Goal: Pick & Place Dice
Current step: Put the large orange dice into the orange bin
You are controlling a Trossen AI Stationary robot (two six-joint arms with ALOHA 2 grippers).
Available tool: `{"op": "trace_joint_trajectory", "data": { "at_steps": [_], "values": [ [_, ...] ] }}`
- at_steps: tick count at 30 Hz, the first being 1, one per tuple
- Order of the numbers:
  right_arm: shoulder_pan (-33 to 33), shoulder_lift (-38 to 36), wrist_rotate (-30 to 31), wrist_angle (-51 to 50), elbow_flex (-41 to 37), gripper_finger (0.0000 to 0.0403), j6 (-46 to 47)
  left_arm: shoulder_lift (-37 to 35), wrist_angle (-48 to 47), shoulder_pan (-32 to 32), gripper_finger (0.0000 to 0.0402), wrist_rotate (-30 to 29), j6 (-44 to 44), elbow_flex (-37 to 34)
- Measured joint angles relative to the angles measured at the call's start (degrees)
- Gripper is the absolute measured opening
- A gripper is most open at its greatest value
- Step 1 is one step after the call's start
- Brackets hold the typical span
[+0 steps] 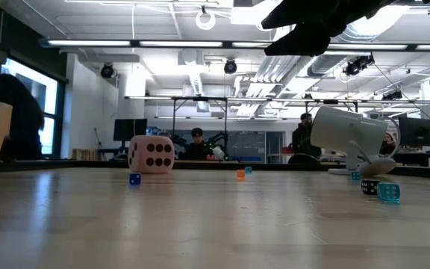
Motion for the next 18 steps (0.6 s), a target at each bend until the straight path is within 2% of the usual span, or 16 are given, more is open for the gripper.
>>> {"op": "trace_joint_trajectory", "data": {
  "at_steps": [4,10,12,14,18],
  "values": [
    [0.0,0.0,0.0,0.0,0.0,0.0398,0.0,0.0,3.3,-0.1,0.04,1.5,-2.8,0.0],
    [0.0,0.0,0.0,0.0,0.0,0.0398,0.0,0.0,3.2,-2.0,0.04,2.6,10.0,0.0],
    [0.0,0.0,0.0,0.0,0.0,0.0398,0.0,0.0,3.5,-2.6,0.04,2.7,11.8,0.0],
    [0.0,0.0,0.0,0.0,0.0,0.0398,0.0,0.0,4.3,-3.0,0.04,4.2,9.8,0.0],
    [0.0,0.0,0.0,0.0,0.0,0.0398,0.0,0.0,8.2,-3.2,0.04,12.2,-0.5,0.0]
  ]
}}
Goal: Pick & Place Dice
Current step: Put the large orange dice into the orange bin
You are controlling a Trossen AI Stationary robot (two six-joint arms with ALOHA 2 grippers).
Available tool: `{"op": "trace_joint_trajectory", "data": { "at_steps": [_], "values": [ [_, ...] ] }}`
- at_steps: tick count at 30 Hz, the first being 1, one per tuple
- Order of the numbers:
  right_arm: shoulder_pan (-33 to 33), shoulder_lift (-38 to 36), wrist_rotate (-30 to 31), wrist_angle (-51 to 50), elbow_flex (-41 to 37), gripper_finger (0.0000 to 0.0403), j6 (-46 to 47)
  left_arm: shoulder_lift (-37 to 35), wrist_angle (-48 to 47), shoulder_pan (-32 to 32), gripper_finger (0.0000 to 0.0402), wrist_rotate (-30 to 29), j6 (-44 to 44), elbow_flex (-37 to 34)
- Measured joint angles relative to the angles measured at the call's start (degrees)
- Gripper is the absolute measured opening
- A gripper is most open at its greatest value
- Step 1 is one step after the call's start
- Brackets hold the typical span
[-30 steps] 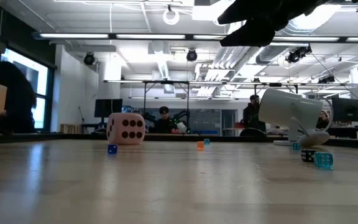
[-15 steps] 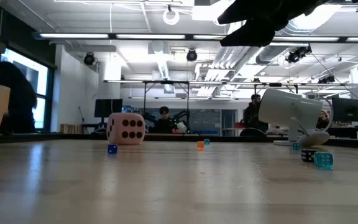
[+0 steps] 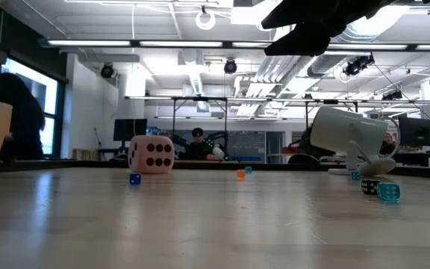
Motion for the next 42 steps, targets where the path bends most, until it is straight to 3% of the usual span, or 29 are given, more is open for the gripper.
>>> {"op": "trace_joint_trajectory", "data": {
  "at_steps": [4,12,23,27,32,36,42],
  "values": [
    [0.0,0.0,0.0,0.0,0.0,0.0398,0.0,0.0,3.7,0.0,0.04,1.1,-0.8,0.0],
    [0.0,0.0,0.0,0.0,0.0,0.0398,0.0,0.0,10.1,0.0,0.04,-2.4,6.5,0.0],
    [0.0,0.0,0.0,0.0,0.0,0.0398,0.0,0.2,9.8,-0.3,0.04,-20.8,34.0,0.0],
    [0.0,0.0,0.0,0.0,0.0,0.0398,0.0,0.2,9.8,-1.3,0.04,-20.8,41.1,0.0],
    [0.0,0.0,0.0,0.9,0.0,0.0398,0.0,0.2,9.8,-1.9,0.04,-16.7,48.9,0.0],
    [0.0,0.0,0.0,3.6,0.0,0.0398,2.5,1.6,9.1,-5.8,0.04,-24.3,55.8,0.0],
    [0.0,0.0,-0.1,4.6,0.0,0.0398,10.5,5.8,3.1,-7.2,0.04,-23.6,56.9,-0.1]
  ]
}}
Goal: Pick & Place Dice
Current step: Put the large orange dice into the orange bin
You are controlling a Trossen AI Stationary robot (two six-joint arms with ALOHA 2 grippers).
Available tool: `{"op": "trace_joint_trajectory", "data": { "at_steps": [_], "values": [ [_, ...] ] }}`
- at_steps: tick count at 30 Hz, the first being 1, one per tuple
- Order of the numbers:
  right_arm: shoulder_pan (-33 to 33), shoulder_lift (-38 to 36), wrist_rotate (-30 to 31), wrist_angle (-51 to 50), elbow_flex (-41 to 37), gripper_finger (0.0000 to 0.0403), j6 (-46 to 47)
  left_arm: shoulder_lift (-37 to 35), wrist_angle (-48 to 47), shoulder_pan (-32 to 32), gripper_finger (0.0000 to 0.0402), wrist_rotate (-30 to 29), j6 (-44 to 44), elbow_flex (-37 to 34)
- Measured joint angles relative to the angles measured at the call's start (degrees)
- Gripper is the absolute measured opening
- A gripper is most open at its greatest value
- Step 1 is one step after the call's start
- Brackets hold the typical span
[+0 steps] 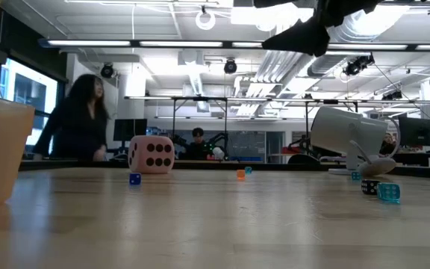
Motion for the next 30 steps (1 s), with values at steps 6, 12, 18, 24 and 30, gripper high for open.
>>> {"op": "trace_joint_trajectory", "data": {
  "at_steps": [6,12,18,24,30],
  "values": [
    [0.0,0.0,-2.0,0.6,0.0,0.0398,2.1,4.1,1.4,2.6,0.04,-0.2,8.4,-0.1],
    [0.0,0.0,-3.0,1.0,0.0,0.0398,1.7,4.0,1.8,7.4,0.04,4.6,11.0,-0.1],
    [0.0,0.0,-6.1,1.0,0.0,0.0398,0.7,1.1,2.9,11.0,0.04,10.3,13.7,0.0],
    [0.0,0.0,-12.8,1.0,0.0,0.0398,0.7,-0.5,2.9,8.8,0.04,0.7,17.0,0.0],
    [0.5,0.0,-15.9,1.0,0.0,0.0398,0.4,-0.5,2.9,4.5,0.04,-6.5,17.4,0.0]
  ]
}}
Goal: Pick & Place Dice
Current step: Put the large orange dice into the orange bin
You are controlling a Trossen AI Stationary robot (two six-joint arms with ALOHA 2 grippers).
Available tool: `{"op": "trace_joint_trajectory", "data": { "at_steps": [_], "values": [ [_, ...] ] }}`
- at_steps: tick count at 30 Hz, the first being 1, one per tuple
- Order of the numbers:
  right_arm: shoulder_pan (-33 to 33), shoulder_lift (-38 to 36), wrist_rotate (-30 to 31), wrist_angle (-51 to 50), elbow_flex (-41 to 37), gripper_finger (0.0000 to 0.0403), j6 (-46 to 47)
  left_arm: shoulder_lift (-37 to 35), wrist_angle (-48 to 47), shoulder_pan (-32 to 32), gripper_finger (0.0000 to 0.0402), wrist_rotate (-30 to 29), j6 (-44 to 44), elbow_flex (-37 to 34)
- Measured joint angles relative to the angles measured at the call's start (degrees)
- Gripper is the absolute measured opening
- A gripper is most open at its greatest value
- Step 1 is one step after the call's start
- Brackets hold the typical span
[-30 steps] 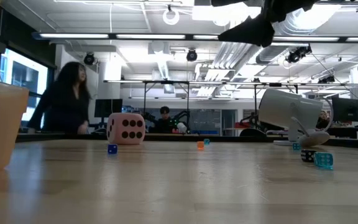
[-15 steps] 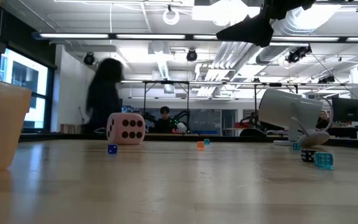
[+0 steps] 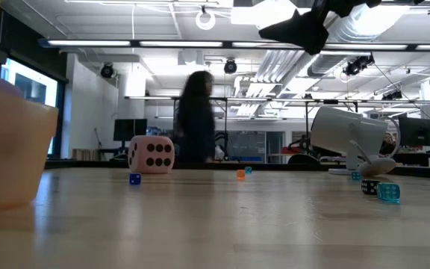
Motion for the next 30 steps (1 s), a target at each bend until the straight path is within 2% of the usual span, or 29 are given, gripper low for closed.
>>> {"op": "trace_joint_trajectory", "data": {
  "at_steps": [5,11,16,18,19,22,24,26,28,30],
  "values": [
    [1.3,0.7,0.0,1.2,0.0,0.0398,-2.8,0.0,0.0,-1.8,0.04,0.0,-0.9,0.0],
    [2.4,2.3,-0.3,6.9,0.0,0.0398,-6.6,-1.9,0.0,-1.3,0.04,4.1,-2.2,0.1],
    [2.3,2.7,-0.1,8.1,0.0,0.0398,-7.0,-2.5,0.4,-2.9,0.04,-5.3,2.1,0.1],
    [2.3,2.7,-0.1,7.8,0.0,0.0398,-7.0,-2.3,0.4,-3.8,0.04,-7.3,2.9,0.2],
    [2.3,2.7,-0.1,7.8,0.0,0.0398,-7.0,-2.3,0.1,-4.1,0.04,-5.4,2.3,0.2],
    [2.9,2.7,-0.1,7.8,0.0,0.0398,-7.0,-4.4,-0.3,-4.1,0.04,7.6,-6.0,0.3],
    [3.3,2.7,-0.1,7.8,0.0,0.0398,-7.2,-6.2,0.7,-4.3,0.04,7.2,-6.8,0.5],
    [3.4,2.7,-0.2,7.8,0.0,0.0398,-7.4,-7.2,2.7,-4.8,0.04,2.0,-3.7,0.5],
    [3.4,2.7,-0.1,7.8,0.0,0.0398,-7.3,-7.9,3.4,-4.1,0.04,5.3,-8.1,0.6],
    [3.3,2.7,0.1,7.8,0.0,0.0398,-7.3,-8.1,2.0,-3.6,0.04,5.1,-10.5,0.6]
  ]
}}
